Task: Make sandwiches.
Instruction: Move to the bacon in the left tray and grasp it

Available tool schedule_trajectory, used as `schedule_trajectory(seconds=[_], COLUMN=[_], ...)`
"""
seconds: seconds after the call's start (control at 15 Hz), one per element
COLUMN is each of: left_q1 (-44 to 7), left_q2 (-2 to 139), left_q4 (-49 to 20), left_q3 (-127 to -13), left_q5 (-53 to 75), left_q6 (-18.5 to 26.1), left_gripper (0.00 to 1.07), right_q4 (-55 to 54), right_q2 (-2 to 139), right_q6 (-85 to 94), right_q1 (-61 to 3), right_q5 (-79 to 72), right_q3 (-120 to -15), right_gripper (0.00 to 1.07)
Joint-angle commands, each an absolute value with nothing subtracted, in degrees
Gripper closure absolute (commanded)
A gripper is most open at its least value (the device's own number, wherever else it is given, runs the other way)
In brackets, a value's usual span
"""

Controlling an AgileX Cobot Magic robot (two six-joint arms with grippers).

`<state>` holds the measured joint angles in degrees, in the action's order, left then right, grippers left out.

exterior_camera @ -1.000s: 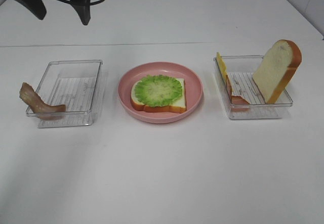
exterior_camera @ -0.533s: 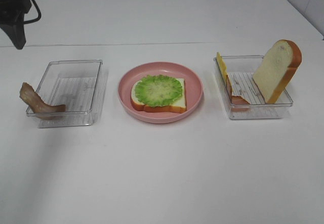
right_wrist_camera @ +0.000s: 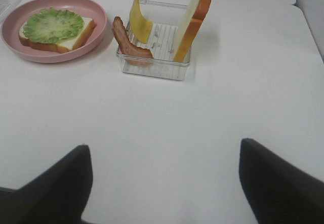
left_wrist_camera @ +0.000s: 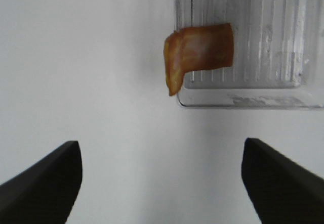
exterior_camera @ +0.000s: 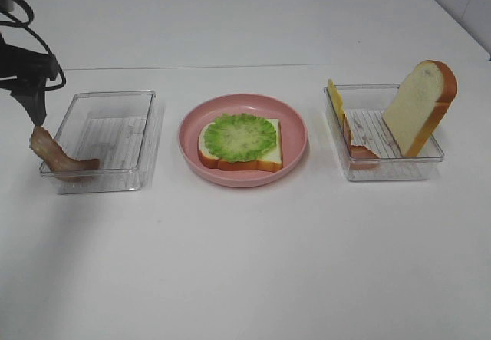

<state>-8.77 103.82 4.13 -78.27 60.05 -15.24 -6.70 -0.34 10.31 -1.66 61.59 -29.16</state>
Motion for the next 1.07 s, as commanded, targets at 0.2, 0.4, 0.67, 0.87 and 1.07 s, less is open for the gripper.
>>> schedule_trajectory(seconds=[0.2,0.4,0.67,0.87,1.07], left_q1=[-8.77,-8.77,-8.77,-8.77,-8.77], left_q2=[110.07,113.67,114.82,115.28,115.16], left_q4=[3.50,3.38,1.55,0.86,0.86], left_q3=[-77.75,-77.75,-77.75,-77.75,-77.75], left_q5=[54.37,50.08,46.35,45.84,45.84], left_q6=[-15.87,-16.10,-16.04,-16.04,-16.04], left_gripper=[0.34,0.39,0.53,0.80,1.07], right_q4=[-6.65,-6.65,-6.65,-6.65,-6.65], right_q2=[-1.03,-1.03,-1.03,-1.03,-1.03], right_q6=[10.26,10.26,10.26,10.26,10.26], right_q1=[-1.32,-1.32,-1.32,-1.32,-1.32], right_q5=[61.13,61.13,61.13,61.13,61.13], right_q3=[-29.11,-29.11,-29.11,-29.11,-29.11], right_gripper=[0.32,0.32,0.32,0.32,0.32])
